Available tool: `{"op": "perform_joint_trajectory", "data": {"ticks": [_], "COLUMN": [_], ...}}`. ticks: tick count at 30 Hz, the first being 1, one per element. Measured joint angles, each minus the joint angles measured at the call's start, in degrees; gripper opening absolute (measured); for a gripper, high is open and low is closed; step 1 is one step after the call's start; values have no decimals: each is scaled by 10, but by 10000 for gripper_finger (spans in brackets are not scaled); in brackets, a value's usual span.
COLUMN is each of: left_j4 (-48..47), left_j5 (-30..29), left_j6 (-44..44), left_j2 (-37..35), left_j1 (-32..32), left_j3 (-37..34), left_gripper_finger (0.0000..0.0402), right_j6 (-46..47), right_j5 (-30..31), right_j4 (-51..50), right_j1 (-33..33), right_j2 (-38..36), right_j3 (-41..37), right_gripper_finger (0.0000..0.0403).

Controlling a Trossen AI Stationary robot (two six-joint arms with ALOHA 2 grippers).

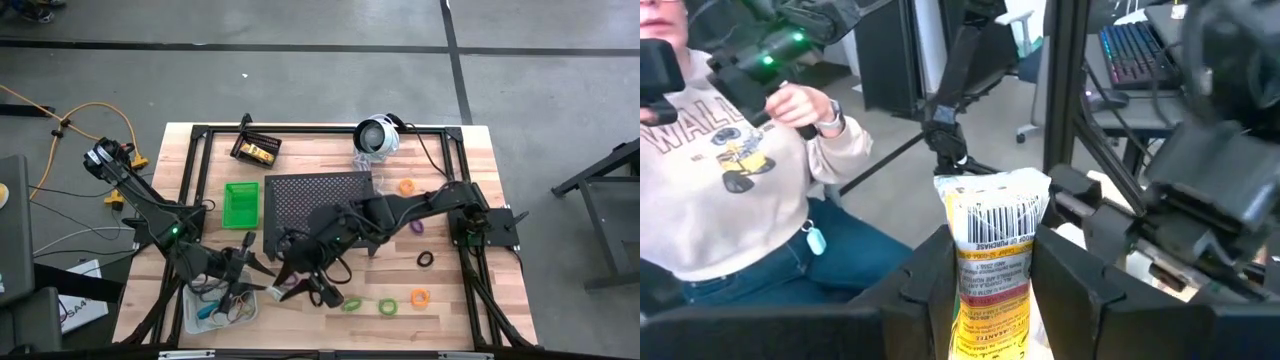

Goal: Pick & Place Office Desk Supplies
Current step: Put the crayon box into the black bin

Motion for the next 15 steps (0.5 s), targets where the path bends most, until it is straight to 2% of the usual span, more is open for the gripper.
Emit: {"op": "perform_joint_trajectory", "data": {"ticks": [5,15], "left_j4": [66,118], "left_j5": [1,10], "left_j6": [60,132], "left_j2": [0,0], "left_j1": [0,0], "left_j3": [0,0], "left_gripper_finger": [134,134], "right_j6": [-1,-17], "right_j5": [1,1], "right_j4": [0,13], "right_j1": [8,9], "right_j2": [0,0], "right_j3": [0,0], "right_gripper_finger": [110,110]}}
